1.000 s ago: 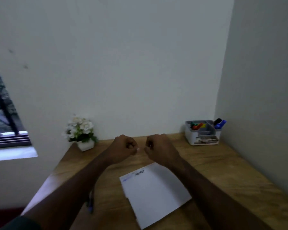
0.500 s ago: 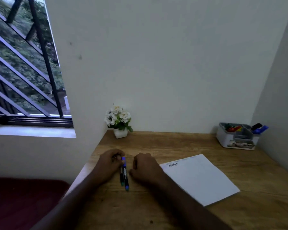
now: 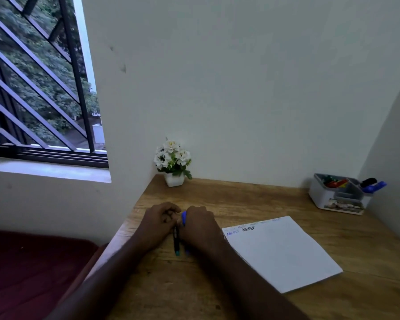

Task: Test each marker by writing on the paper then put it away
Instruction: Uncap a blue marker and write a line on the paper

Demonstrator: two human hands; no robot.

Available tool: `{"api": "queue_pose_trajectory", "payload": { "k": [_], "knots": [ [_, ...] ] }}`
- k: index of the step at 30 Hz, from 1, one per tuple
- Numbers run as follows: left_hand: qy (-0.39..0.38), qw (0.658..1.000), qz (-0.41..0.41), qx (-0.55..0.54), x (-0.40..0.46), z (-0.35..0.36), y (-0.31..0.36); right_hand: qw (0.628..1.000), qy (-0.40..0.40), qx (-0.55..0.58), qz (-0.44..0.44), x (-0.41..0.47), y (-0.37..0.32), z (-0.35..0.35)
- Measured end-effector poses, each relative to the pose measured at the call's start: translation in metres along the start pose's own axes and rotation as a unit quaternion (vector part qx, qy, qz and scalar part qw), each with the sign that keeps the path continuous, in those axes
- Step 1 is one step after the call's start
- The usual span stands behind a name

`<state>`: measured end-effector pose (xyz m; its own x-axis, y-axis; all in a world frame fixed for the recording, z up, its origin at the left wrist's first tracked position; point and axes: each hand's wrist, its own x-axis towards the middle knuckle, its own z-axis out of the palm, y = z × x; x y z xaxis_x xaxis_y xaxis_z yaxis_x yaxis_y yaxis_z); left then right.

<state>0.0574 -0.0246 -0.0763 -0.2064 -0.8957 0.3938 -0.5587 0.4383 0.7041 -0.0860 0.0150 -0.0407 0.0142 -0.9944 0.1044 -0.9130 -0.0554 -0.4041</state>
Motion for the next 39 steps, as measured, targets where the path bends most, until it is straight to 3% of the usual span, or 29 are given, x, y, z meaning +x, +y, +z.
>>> {"api": "queue_pose_trajectory", "payload": {
  "k": [5, 10, 15, 20, 24, 29, 33, 36, 39],
  "knots": [
    [0.025, 0.997, -0.005, -0.078, 0.002, 0.0, 0.001, 0.999, 0.039, 0.026, 0.007, 0.006, 0.007, -0.009],
    [0.062, 0.983, 0.007, -0.173, 0.022, 0.008, 0.027, 0.989, 0.108, -0.038, -0.09, 0.009, 0.039, -0.039],
    [-0.025, 0.984, 0.079, -0.16, 0.044, 0.035, 0.058, 0.973, 0.132, -0.123, -0.147, 0.003, 0.086, -0.063],
    [-0.103, 0.979, 0.119, -0.129, 0.051, 0.063, 0.079, 0.974, 0.059, -0.167, -0.143, -0.011, 0.135, -0.069],
    [-0.133, 0.974, 0.142, -0.114, 0.053, 0.08, 0.084, 0.975, 0.032, -0.165, -0.146, -0.015, 0.154, -0.066],
    [-0.136, 0.973, 0.154, -0.102, 0.058, 0.085, 0.085, 0.956, 0.093, -0.215, -0.174, -0.01, 0.16, -0.068],
    [-0.138, 0.97, 0.173, -0.1, 0.059, 0.084, 0.082, 0.957, 0.093, -0.23, -0.152, -0.008, 0.165, -0.069],
    [-0.131, 0.973, 0.167, -0.087, 0.059, 0.087, 0.081, 0.965, 0.119, -0.188, -0.14, -0.009, 0.174, -0.07],
    [-0.078, 0.989, 0.12, -0.033, 0.061, 0.089, 0.071, 0.973, 0.16, -0.028, -0.166, -0.013, 0.188, -0.079]
  ]
}}
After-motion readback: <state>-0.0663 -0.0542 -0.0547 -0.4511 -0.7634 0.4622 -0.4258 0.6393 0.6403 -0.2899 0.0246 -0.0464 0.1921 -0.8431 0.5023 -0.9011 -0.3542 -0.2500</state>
